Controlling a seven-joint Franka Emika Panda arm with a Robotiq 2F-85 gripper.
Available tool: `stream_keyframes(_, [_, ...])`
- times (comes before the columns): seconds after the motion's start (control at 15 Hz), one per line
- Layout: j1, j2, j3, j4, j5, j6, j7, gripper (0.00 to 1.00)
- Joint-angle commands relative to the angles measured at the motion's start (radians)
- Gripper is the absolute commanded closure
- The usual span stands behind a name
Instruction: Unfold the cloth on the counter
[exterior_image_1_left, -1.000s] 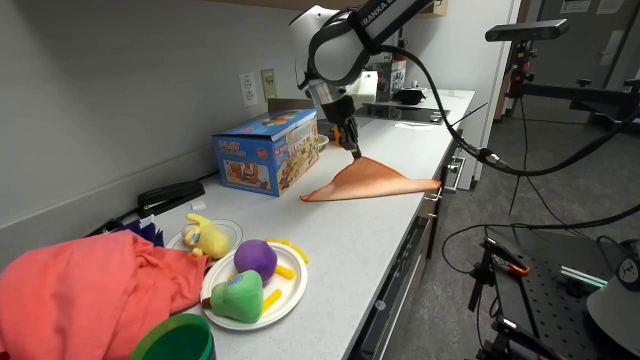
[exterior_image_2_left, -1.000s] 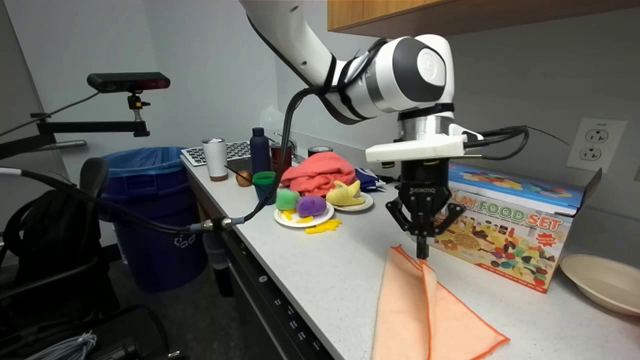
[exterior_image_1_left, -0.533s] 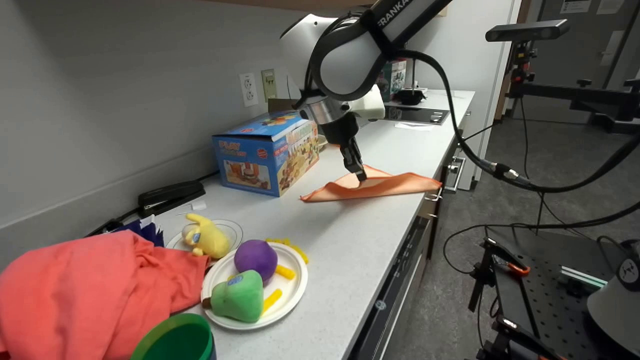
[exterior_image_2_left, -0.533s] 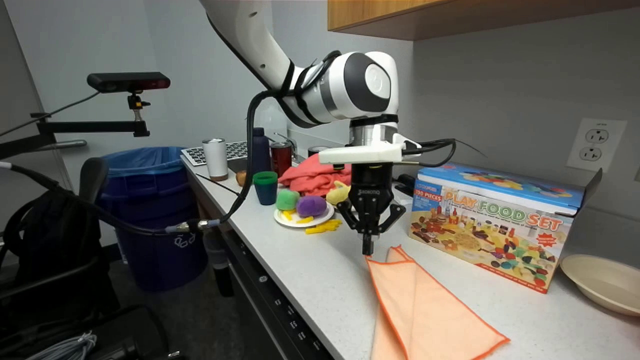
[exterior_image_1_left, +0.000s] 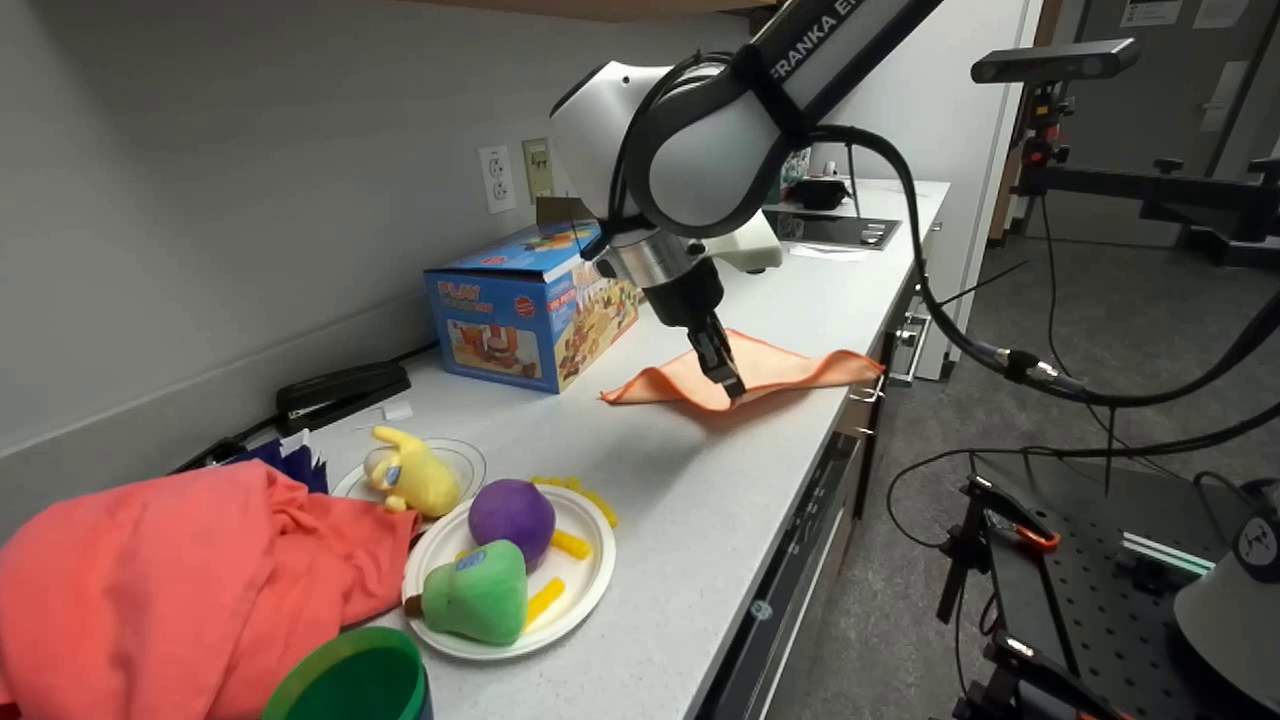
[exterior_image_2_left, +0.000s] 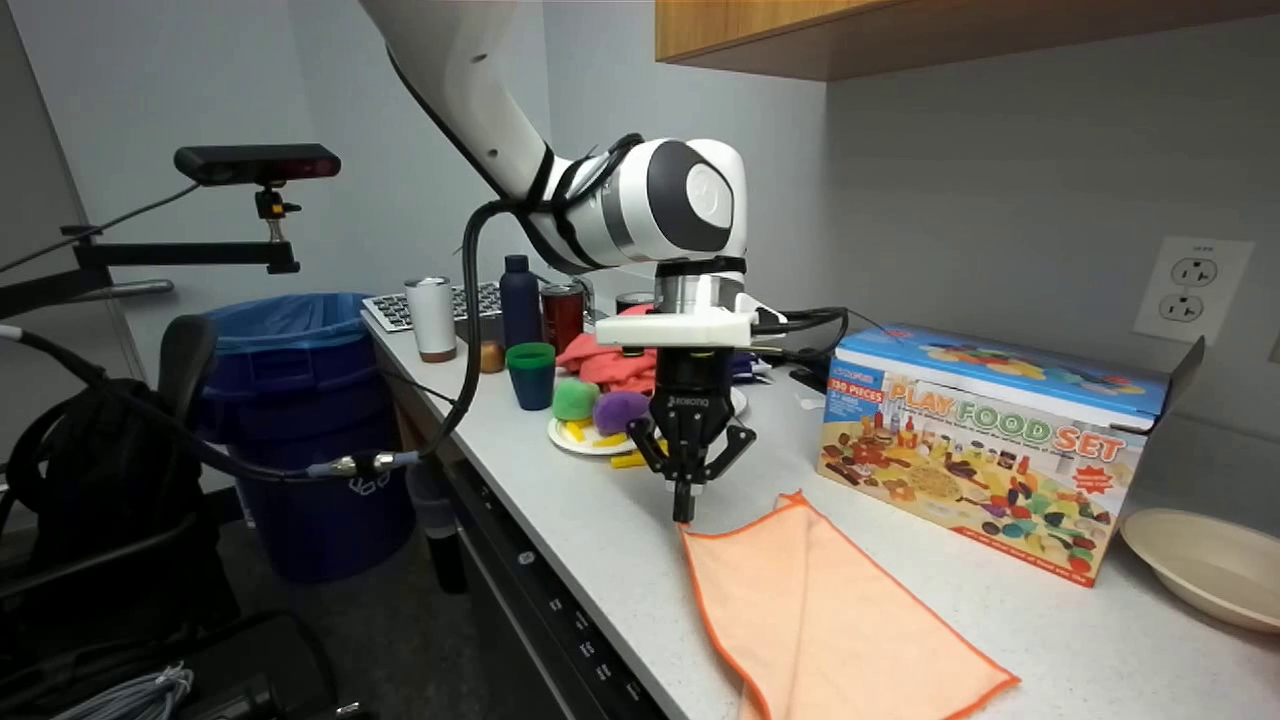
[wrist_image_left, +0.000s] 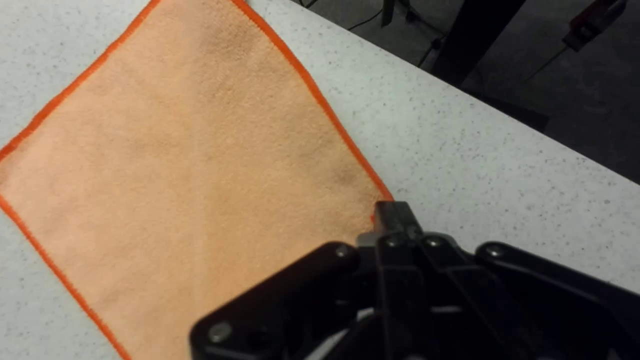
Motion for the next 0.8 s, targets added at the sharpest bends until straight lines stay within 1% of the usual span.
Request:
stream_keyframes(0.0, [0.003, -0.044, 0.011, -0.042, 0.052, 0.019, -0.050, 1.00])
stream_keyframes(0.27, [0.001, -0.054, 0.023, -0.049, 0.109, 0.039, -0.076, 1.00])
stream_keyframes(0.47, [0.006, -0.057, 0.028, -0.053, 0.123, 0.053, -0.083, 1.00])
stream_keyframes(0.6, [0.010, -0.059, 0.030, -0.059, 0.111, 0.062, -0.076, 1.00])
stream_keyframes(0.67, [0.011, -0.061, 0.031, -0.062, 0.110, 0.063, -0.079, 0.74])
stream_keyframes(0.73, [0.013, -0.063, 0.032, -0.066, 0.107, 0.067, -0.080, 0.73])
